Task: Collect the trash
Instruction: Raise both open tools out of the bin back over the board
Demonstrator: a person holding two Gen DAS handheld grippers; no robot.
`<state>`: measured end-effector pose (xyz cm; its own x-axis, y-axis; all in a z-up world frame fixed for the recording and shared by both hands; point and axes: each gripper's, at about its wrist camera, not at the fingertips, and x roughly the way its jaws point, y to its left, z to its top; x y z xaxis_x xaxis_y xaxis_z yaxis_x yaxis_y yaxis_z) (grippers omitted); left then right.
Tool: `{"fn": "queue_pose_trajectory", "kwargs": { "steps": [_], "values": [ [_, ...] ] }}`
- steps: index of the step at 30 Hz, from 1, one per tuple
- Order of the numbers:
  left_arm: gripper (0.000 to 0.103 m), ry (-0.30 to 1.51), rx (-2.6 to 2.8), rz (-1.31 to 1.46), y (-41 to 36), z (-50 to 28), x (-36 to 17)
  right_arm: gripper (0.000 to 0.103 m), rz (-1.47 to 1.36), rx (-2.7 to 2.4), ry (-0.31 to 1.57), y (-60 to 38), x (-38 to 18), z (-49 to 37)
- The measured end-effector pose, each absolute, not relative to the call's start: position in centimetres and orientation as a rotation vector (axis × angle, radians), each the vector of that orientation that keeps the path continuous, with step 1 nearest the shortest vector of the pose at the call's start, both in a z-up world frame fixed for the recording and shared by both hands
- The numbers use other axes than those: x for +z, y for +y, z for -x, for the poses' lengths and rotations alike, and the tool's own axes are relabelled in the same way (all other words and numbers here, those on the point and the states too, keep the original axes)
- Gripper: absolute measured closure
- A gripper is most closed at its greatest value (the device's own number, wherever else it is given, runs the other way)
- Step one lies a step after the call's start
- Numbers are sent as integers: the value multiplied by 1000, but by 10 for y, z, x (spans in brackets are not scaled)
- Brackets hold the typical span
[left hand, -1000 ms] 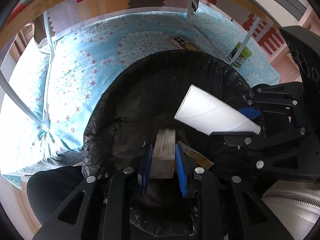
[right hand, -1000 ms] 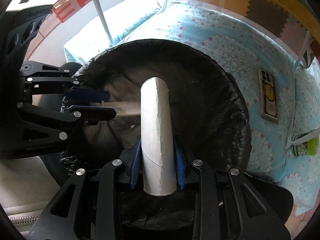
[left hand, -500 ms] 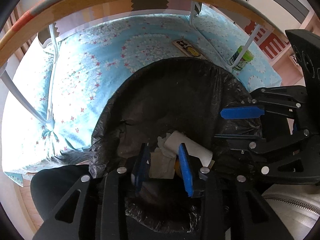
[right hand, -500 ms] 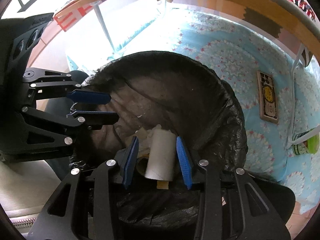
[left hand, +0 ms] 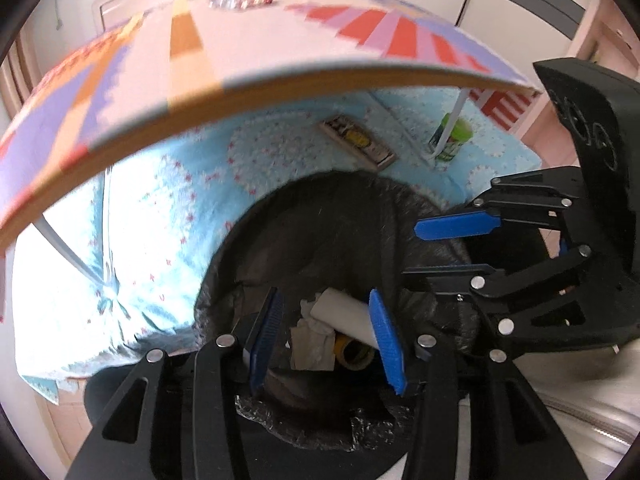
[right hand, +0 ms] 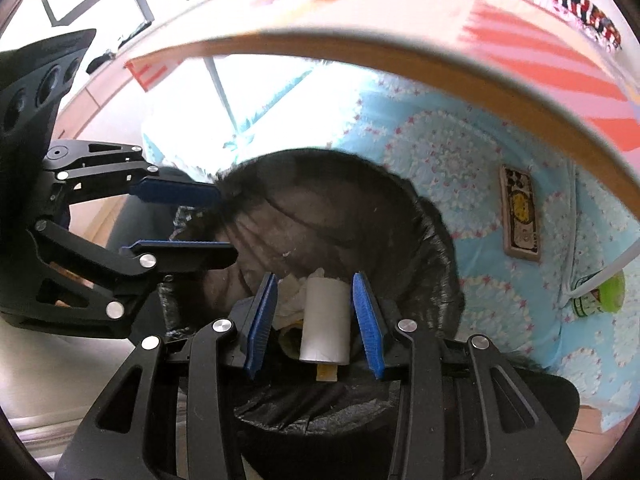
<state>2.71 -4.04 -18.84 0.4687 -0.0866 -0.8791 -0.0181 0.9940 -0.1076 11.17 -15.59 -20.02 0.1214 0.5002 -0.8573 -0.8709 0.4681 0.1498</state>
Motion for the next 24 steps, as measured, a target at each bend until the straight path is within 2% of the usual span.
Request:
{"fn": "queue_pose_trajectory", "kwargs": {
  "steps": [18, 24],
  "values": [
    [60, 863, -61, 53, -15, -30, -94, 63, 364, 1044, 838, -170, -131, -130],
    [60, 816, -58, 34, 1, -50, -67, 56, 338, 1036, 790, -169, -110, -146]
  ]
}}
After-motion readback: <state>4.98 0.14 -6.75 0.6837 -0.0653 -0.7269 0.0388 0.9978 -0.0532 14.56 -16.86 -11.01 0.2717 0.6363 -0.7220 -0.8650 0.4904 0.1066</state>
